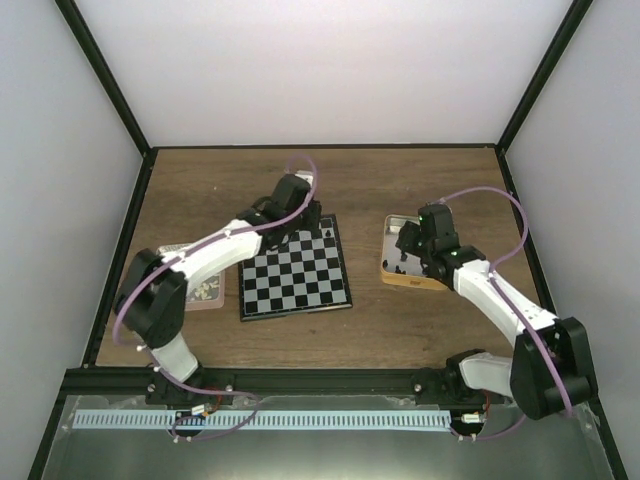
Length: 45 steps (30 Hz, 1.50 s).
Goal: Set up the chess pieces on the board
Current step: Place the chess piece on the chessboard, then pick up the chess piece from the storage box.
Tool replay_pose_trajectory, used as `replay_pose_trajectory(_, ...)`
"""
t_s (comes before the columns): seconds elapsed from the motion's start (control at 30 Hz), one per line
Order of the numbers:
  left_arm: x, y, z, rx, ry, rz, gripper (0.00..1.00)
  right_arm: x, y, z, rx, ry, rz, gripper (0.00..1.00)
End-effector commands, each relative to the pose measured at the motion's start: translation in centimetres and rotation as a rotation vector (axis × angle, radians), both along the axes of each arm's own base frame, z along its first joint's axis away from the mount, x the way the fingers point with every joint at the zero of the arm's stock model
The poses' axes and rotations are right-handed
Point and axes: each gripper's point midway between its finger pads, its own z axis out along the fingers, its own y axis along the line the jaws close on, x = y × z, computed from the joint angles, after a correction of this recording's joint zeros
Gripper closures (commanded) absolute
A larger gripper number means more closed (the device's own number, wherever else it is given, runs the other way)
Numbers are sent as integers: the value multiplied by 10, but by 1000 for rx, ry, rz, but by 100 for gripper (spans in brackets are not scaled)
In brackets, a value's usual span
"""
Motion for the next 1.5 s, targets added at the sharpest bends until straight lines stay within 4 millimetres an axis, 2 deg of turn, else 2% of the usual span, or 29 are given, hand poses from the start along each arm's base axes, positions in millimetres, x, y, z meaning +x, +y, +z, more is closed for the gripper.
replay_pose_trajectory(0.0,-11,11,50,-74,-86,14,58,-1,-30,-21,-73,95,-88,43)
replay_pose_trajectory(0.13,-26,20,76,-113,-128,-3,53,1,-36,-37,-119,148,-80,45)
replay_pose_trajectory(0.3,-40,22,90,-164,-135,-34,51,7,-25,-61,-149,235,16,45)
replay_pose_trajectory(0.53,-46,17,88,-198,-117,-61,50,16,-19,-80,-176,292,65,48)
replay_pose_trajectory(0.7,-47,13,85,-206,-104,-82,51,21,-14,-92,-181,318,99,59)
replay_pose_trajectory(1.07,-49,6,83,-218,-85,-113,51,22,-18,-111,-212,365,91,79)
replay_pose_trajectory(1.23,-49,6,85,-220,-90,-113,51,23,-16,-113,-216,368,89,88)
replay_pose_trajectory(1.47,-50,6,90,-229,-97,-112,48,33,-13,-89,-203,280,73,90)
